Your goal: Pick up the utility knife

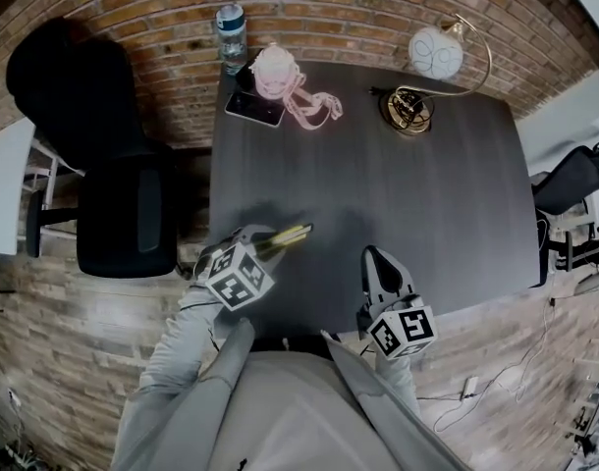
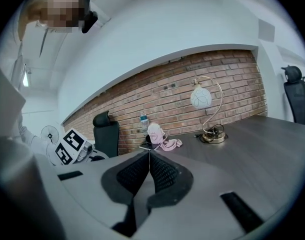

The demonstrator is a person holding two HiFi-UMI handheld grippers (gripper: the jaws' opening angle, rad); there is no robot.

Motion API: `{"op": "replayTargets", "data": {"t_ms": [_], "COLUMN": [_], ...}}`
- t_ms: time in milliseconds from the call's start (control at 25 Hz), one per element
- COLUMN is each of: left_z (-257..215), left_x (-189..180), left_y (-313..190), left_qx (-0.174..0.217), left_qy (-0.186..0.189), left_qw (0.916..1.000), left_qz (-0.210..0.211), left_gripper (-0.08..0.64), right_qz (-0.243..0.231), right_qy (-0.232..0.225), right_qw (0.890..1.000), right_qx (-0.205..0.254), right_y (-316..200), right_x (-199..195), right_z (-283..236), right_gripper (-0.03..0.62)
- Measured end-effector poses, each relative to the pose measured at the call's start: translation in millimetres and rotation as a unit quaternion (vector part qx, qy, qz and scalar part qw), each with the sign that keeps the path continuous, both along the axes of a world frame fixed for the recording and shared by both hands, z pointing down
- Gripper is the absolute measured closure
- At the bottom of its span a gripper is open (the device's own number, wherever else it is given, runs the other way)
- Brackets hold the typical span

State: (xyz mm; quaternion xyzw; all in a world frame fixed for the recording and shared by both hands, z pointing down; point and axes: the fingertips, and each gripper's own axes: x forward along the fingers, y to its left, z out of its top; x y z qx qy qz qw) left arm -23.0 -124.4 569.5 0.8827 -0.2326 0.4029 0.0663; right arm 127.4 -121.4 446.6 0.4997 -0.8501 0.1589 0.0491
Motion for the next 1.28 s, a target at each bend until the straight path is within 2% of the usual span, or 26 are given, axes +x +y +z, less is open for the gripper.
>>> {"op": "replayTargets", "data": {"t_ms": [360, 720, 880, 1120, 1280], "left_z": [-60.2, -133.8, -158.0, -192.0, -199.7], "left_x": [-3.6, -16.9, -26.4, -47.3, -63.6], "left_y": [-8.1, -10.1, -7.4, -1.2, 6.4], "left_qx": [0.061, 0.149, 0.183, 0.232, 0.241], "left_qy": [0.046, 0.098, 0.116, 0.163, 0.196], "left_qw": [0.9942, 0.9722, 0.9586, 0.9283, 0.9108], "left_qz": [-0.075, -0.151, -0.184, -0.241, -0.272], "left_gripper": [0.436, 0.436, 0.436, 0.436, 0.436], "right_qz": [-0.052, -0.097, -0.109, -0.111, -0.103], "right_qy": [-0.001, -0.003, -0.004, -0.001, 0.003], "right_qw": [0.998, 0.994, 0.991, 0.99, 0.99], "right_qx": [0.027, 0.059, 0.071, 0.087, 0.098], "right_y": [-12.9, -23.9, -28.1, -29.7, -28.5], "right_x": [-14.6, -41.5, -49.6, -55.9, -55.3], "right_z": [-18.3, -41.5, -51.6, -64.5, -68.3], "right_gripper": [0.574, 0.574, 0.574, 0.574, 0.574]}}
